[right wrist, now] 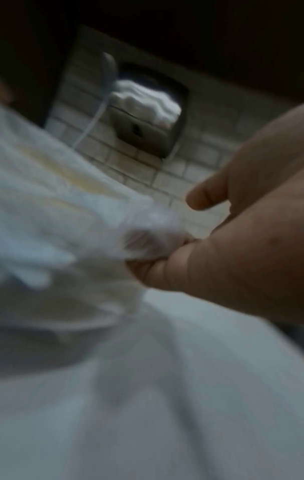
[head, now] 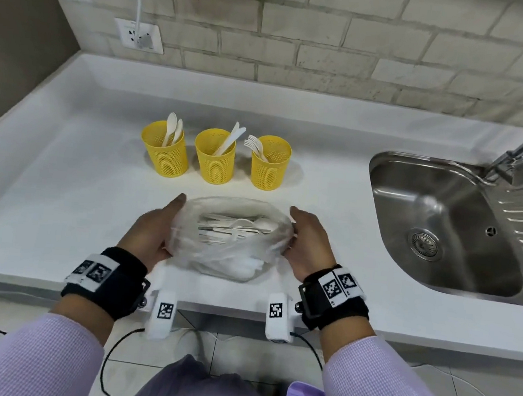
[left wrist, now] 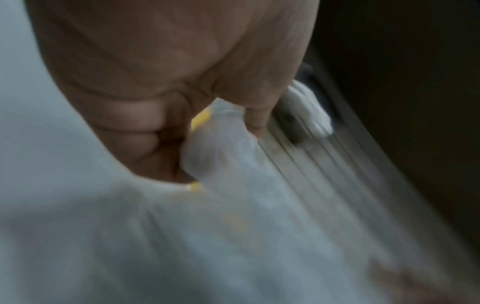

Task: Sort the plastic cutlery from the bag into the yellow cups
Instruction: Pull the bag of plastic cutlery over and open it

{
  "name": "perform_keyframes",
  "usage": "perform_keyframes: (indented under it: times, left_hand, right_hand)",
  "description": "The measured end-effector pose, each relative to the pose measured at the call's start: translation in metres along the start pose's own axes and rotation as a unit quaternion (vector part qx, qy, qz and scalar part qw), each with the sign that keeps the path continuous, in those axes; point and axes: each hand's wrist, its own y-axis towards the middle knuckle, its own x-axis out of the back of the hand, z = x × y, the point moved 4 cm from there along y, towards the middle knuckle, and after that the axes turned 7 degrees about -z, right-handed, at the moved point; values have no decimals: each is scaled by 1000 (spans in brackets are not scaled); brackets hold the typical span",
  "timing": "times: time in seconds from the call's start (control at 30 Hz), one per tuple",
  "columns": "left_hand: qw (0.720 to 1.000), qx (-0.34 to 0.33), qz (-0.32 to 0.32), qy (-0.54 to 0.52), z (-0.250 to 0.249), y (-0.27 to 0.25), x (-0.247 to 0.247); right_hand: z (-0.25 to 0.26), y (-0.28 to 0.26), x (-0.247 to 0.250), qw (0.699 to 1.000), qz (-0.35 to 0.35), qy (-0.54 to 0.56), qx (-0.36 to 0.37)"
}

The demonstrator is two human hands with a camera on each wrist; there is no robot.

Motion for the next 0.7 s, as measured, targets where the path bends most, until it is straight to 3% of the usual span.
perform_keyframes:
  times: [0.07,0.13,0.2,0.3,0.4,0.47,0.5,0.57,0.63,0.7]
  left_hand:
    - [969,-127,-89,191,-12,-8,3]
    - [915,-246,-129,292,-23,-15,-1]
    - [883,-310,-150,319,-30,-19,-5]
    - [887,-321,-154,295,-36,-20,-9]
    - [946,-230,-134,185,-33,-18,-9]
    - [992,-102,-79,-1,-21,-6,-6]
    - [994,-24,-46,-91,-15,-1,-6]
    - [982,96,2,-162,-6,2,-9]
    - [979,146,36,-136,1,-1,-13]
    - [978,160,34,-126,1,-7,-15]
  right_hand:
    - [7,0,4,973,-35,-206,94]
    - [13,-5,2,945,-44,-285,155]
    - [15,-6,2,942,-58,-280,174]
    - [16,-9,2,961,-83,-201,169]
    - [16,-7,3,990,-55,-63,112]
    - [11,1,3,998,-22,62,-3]
    - [6,4,1,990,2,126,-70]
    - [-3,10,-4,965,54,205,-157]
    - [-13,16,-3,961,37,207,-181]
    - [-11,17,-3,968,47,202,-144]
